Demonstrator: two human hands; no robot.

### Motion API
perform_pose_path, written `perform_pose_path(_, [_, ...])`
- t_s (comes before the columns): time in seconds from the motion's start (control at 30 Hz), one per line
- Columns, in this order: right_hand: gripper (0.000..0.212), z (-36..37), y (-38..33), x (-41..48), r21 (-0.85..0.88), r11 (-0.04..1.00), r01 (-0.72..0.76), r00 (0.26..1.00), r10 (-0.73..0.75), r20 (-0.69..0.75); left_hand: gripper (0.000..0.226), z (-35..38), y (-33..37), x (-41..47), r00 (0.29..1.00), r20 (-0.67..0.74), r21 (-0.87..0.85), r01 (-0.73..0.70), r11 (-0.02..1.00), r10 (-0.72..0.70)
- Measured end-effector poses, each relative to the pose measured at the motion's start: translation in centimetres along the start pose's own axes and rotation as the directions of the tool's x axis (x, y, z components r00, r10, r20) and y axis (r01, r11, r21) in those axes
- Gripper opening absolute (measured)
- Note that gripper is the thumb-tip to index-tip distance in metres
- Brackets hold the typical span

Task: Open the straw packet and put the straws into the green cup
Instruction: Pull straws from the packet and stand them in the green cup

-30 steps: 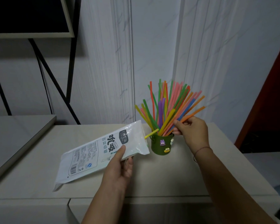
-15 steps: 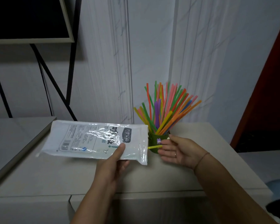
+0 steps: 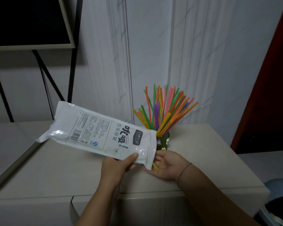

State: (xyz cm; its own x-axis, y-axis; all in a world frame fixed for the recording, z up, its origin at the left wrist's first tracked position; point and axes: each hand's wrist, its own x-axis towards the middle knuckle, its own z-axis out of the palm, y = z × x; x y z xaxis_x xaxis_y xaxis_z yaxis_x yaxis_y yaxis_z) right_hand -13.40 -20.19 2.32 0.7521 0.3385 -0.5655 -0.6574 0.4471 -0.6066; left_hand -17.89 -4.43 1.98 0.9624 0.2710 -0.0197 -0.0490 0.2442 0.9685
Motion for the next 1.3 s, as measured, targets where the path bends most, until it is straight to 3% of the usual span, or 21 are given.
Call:
perform_pose_path(0.2, [0.018, 0.0, -0.4, -0.2, -0.019, 0.999, 0.039, 0.999, -0.039, -0.002, 0.036, 0.3, -0.2, 0.3, 0.995, 0.075, -0.008, 0.068, 0.998, -0.067])
perform_pose_path(0.5, [0.018, -0.6, -1.0, -0.2, -0.094, 0.995, 0.021, 0.998, -0.026, -0.049, 0.021, -0.1, -0.6, 1.0, 0.993, -0.063, -0.085, 0.090, 0.992, -0.095])
perform_pose_path(0.63, [0.019, -0.7, -1.3, -0.2, -0.144, 0.989, 0.019, 0.999, -0.025, -0.045, 0.014, -0.3, -0.8, 1.4, 0.989, -0.118, -0.042, 0.089, 0.995, -0.093])
perform_pose_path(0.87, [0.032, -1.1, -1.5, 0.4, 0.076, 0.996, 0.048, 0.996, -0.042, -0.075, 0.012, 0.0, -0.8, 1.1, 0.996, -0.084, 0.029, -0.007, 1.000, 0.010])
perform_pose_path(1.3, [0.032, -0.6, -0.8, 1.3, 0.127, 0.992, -0.006, 1.000, 0.009, -0.028, 0.010, 0.5, -0.3, 0.3, 0.975, -0.126, 0.193, -0.156, 0.969, 0.182])
